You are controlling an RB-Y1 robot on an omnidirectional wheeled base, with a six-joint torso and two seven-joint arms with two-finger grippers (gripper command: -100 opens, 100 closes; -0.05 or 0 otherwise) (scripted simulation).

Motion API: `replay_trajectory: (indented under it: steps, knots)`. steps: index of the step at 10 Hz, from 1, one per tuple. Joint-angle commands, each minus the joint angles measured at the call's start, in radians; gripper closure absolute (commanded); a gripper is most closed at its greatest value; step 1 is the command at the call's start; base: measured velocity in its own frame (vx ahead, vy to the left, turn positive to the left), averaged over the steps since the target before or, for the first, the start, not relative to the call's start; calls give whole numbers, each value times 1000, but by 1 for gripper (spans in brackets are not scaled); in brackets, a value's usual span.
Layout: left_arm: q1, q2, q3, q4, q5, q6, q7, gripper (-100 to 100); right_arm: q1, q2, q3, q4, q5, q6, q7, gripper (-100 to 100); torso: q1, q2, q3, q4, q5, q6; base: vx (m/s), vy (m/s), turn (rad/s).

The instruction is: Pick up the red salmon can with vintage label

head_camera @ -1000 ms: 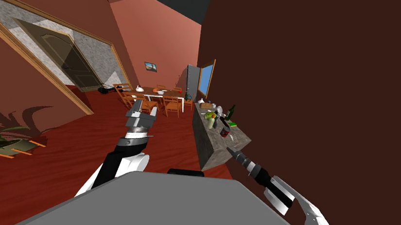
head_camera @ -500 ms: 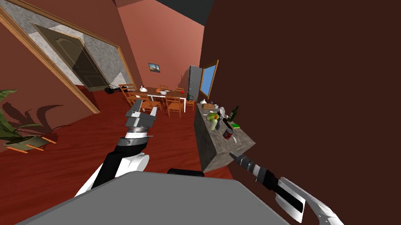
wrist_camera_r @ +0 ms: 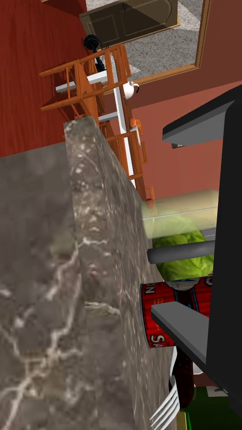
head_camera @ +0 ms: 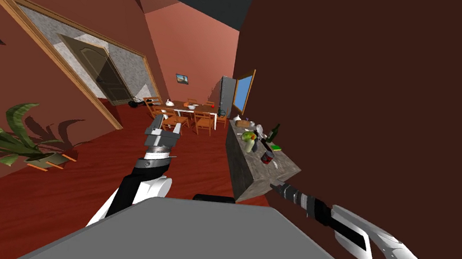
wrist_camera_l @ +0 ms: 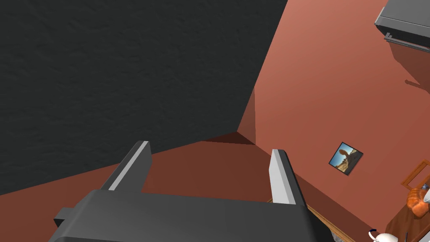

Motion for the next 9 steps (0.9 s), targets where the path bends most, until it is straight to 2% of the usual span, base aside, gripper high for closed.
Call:
replay_trajectory:
  steps: [1,4,5,8,9]
  knots:
    - [0,0,0,0,0,0,0,0,7,-32,-2,7,0,-9,1,-100,0,0,0,0,0,0,21,9,4]
    - [0,0,0,0,0,0,0,0,31,-133,38,62,34,-34,6,-100,-1,0,0,0,0,0,46,21,88]
    - [0,0,0,0,0,0,0,0,31,-156,38,62,34,-34,6,-100,0,0,0,0,0,0,50,24,46]
    - [0,0,0,0,0,0,0,0,55,-243,75,110,67,-60,11,-100,-1,-1,-1,0,0,0,60,19,79]
    - [0,0,0,0,0,0,0,0,55,-274,75,110,67,-60,11,-100,0,-2,-1,0,0,0,57,11,57]
